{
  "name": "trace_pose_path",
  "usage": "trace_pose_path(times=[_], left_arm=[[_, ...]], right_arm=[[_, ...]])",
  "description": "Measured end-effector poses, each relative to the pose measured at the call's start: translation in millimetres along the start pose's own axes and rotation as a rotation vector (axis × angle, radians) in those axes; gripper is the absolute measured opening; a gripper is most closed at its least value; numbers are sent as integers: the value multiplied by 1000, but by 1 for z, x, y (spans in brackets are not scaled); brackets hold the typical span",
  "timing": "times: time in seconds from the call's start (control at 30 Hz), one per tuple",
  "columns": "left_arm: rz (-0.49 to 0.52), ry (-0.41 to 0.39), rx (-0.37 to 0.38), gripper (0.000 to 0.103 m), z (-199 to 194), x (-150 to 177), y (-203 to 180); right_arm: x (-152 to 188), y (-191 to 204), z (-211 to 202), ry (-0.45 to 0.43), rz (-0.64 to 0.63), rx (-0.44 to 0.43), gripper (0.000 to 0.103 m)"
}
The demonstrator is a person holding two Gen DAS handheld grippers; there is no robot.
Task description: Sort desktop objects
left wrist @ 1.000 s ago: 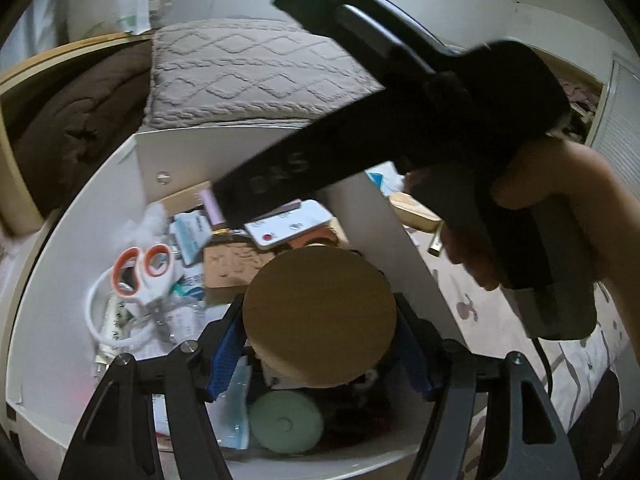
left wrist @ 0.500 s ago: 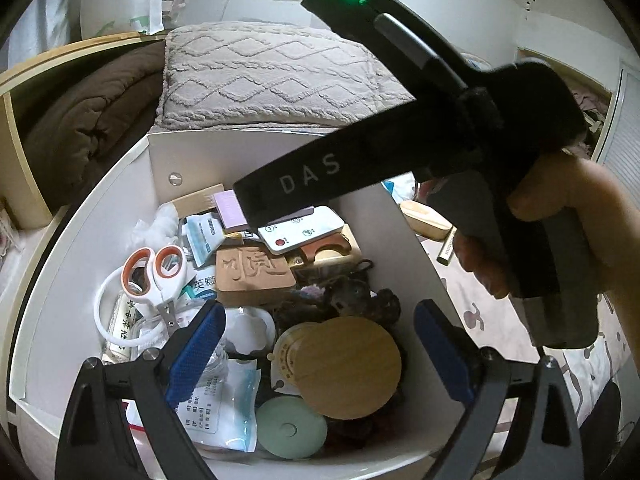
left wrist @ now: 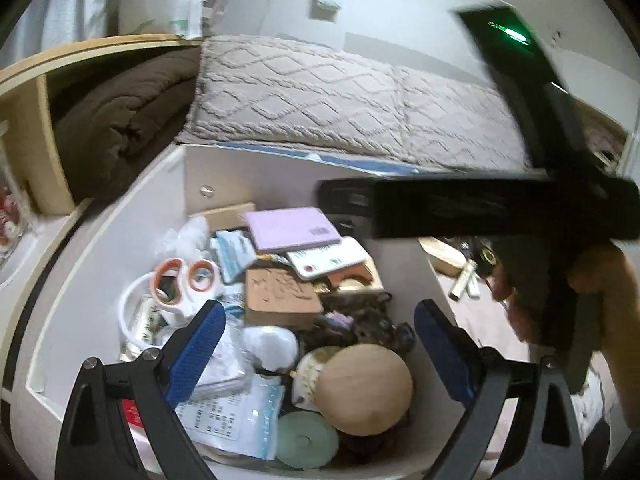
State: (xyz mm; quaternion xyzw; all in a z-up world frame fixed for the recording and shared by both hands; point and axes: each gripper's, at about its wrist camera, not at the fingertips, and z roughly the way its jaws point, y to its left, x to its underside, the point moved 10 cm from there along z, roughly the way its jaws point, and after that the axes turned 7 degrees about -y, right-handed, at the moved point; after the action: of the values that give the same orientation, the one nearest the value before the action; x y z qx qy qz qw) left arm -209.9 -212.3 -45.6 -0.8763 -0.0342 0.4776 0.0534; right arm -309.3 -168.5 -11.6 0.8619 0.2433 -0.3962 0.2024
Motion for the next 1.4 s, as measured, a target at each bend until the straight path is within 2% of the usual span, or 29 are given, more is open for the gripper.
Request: trace_pose_path(times=[0.03, 0.33, 0.53, 0.7, 0.8, 1.03, 1.4], left_arm=[[-8, -12, -19, 103, -2, -2, 4], [-26, -60, -47, 103, -11, -12, 11], [9, -54, -72, 103, -9, -12, 2], [-9, -59, -110, 103, -10, -15, 4], [-15, -62, -104, 103, -13, -15, 3], [10, -64, -124, 103, -18, -13, -2], [7, -83, -195, 103, -47, -3, -3]], right_arm=[[-1, 0, -4, -14, -2, -4, 103], [7, -21, -32, -65, 42, -7, 103], [18, -32, -52, -91, 20, 14, 103], [32, -33, -70, -116, -19, 29, 103], [41, -32, -79, -123, -35, 25, 103], [52, -39, -104, -169, -15, 22, 103], [67, -52, -147, -217, -14, 48, 103]])
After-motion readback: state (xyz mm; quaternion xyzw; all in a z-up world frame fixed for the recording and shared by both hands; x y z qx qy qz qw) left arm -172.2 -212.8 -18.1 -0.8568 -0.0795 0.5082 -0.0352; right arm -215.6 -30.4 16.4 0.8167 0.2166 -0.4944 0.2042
